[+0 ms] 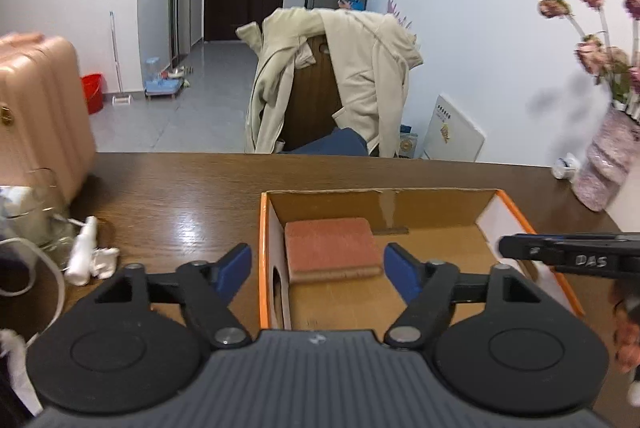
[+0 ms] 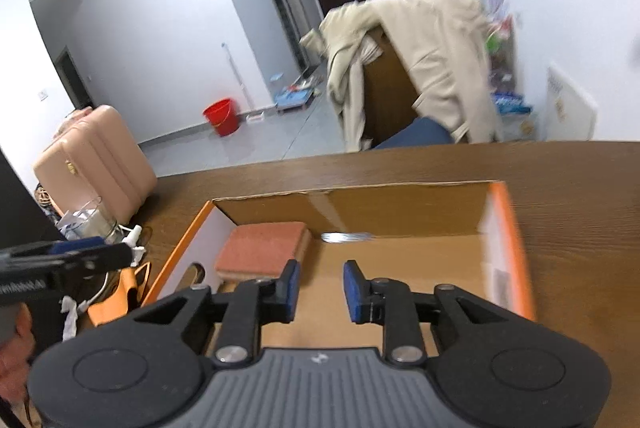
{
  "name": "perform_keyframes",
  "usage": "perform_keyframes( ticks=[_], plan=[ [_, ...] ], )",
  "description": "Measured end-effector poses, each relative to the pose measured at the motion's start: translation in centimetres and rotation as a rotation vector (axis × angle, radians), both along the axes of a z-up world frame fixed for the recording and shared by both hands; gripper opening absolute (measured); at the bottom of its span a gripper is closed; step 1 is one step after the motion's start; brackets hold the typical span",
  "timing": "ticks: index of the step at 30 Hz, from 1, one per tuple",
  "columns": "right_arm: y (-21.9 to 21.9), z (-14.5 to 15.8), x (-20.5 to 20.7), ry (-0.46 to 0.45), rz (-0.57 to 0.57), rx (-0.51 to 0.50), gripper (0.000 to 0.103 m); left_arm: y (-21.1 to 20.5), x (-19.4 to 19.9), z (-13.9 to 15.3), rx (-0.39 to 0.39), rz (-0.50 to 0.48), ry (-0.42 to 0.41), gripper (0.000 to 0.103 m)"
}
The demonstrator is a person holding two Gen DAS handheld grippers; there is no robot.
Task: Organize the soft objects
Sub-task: 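Carry the sponge block into the cardboard box and open the right tool, then move the right tool to the pink satin bow and grasp it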
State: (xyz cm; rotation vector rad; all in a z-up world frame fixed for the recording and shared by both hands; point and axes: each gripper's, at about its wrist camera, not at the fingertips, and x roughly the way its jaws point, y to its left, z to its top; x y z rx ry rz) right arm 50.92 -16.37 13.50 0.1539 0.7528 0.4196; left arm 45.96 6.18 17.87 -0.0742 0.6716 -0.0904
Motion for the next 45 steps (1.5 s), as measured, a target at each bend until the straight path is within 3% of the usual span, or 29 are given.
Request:
perform_keyframes(
  ticks=[7, 10, 14, 20, 24, 27, 30, 33, 37, 45],
  plan=[
    [-5.8, 3.8, -11.0, -0.092, -0.011, -0.067, 0.035, -0.7, -10.2, 4.4, 0.032, 0.002, -0.07, 0.092],
    [-8.0, 5.2, -15.5, -0.124, -0.016, -0.079, 0.039, -1.0, -14.5, 5.4, 0.037, -0.003, -0.091, 0.096],
    [-9.9, 6.2, -22.2, -0.218, -0.002, -0.128, 0.053, -1.0, -21.6, 5.1, 0.027, -0.041, -0.147, 0.102],
    [-10.6, 4.2, -31.8, -0.345, 0.046, -0.14, 0.063, -0.4, -29.6, 1.1, 0.025, -0.113, -0.211, 0.103],
    [-9.7, 0.6, -37.7, -0.441, 0.103, -0.167, 0.07, 0.5, -34.2, -3.2, 0.008, -0.106, -0.281, 0.103],
    [-9.3, -3.3, -41.3, -0.5, 0.058, -0.178, 0.079, 1.5, -36.8, -7.1, -0.042, -0.121, -0.285, 0.103],
    [-9.0, -6.9, -44.1, -0.479, -0.005, -0.212, 0.079, 2.7, -38.5, -10.1, -0.08, -0.073, -0.233, 0.103],
    [-9.7, -8.5, -46.2, -0.453, -0.032, -0.203, 0.079, 3.8, -38.4, -11.3, -0.1, -0.052, -0.182, 0.103],
    [-10.3, -8.7, -47.2, -0.458, -0.033, -0.225, 0.079, 4.3, -37.5, -11.7, -0.126, -0.04, -0.173, 0.103],
    [-8.7, -8.0, -43.8, -0.411, 0.004, -0.17, 0.077, 1.6, -35.8, -12.4, -0.123, -0.127, -0.16, 0.103]
  ],
)
